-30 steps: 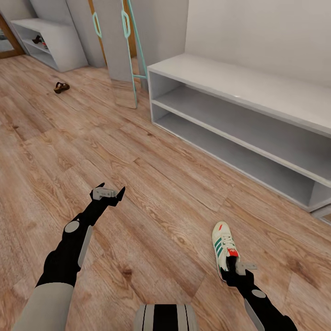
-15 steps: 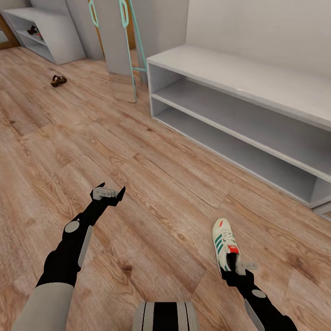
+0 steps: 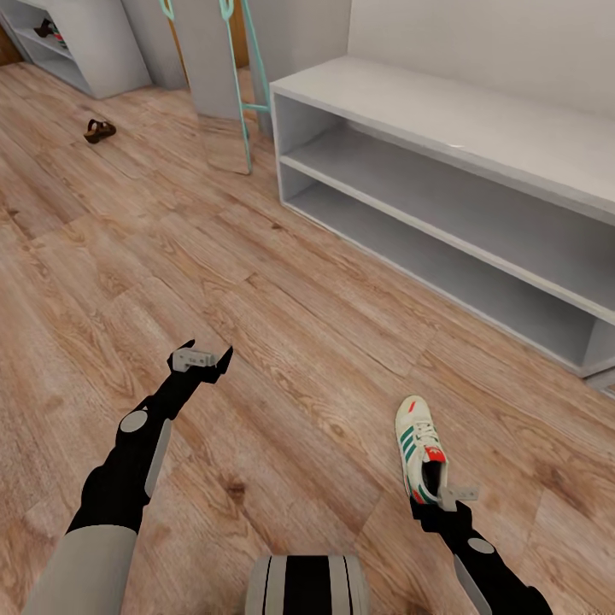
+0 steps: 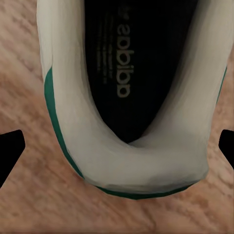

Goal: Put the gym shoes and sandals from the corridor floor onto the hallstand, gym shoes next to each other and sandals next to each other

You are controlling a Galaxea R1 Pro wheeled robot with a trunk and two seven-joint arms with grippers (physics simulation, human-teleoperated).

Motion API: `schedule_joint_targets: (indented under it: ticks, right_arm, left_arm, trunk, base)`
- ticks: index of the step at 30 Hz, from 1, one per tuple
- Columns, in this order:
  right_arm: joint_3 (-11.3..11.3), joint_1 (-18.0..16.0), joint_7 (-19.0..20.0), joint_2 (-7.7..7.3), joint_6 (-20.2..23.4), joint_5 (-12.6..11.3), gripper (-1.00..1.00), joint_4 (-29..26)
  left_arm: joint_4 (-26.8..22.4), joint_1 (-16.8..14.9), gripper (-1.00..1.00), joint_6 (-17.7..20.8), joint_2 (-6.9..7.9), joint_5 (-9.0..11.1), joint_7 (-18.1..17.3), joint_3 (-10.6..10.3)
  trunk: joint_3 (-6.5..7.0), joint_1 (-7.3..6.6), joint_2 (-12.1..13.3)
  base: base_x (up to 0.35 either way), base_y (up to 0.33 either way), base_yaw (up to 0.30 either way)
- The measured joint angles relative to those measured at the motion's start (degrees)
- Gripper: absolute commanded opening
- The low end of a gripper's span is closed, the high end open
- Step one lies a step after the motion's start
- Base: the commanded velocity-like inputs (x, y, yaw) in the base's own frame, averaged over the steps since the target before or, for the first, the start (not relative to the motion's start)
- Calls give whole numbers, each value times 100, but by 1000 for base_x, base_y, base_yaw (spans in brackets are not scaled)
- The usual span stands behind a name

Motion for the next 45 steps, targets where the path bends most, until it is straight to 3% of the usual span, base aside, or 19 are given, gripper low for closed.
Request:
schedule_joint_targets:
  ticks: [19, 29, 45]
  right_arm:
    - [0, 0, 0, 0, 0, -2, 100, 0]
    - [0, 0, 0, 0, 0, -2, 100, 0]
    - [0, 0, 0, 0, 0, -2, 100, 0]
  left_arm:
    - [61, 5, 100, -33, 6, -10, 15, 6]
    - [28, 192, 100, -67, -1, -15, 45, 0]
    - [8, 241, 100, -71, -1, -15, 60, 0]
  trunk:
    - [-66, 0, 0]
    - [-68, -1, 0]
    - [-68, 0, 0]
  base:
    - [0, 0, 0]
    - [28, 0, 0]
    - [9, 0, 0]
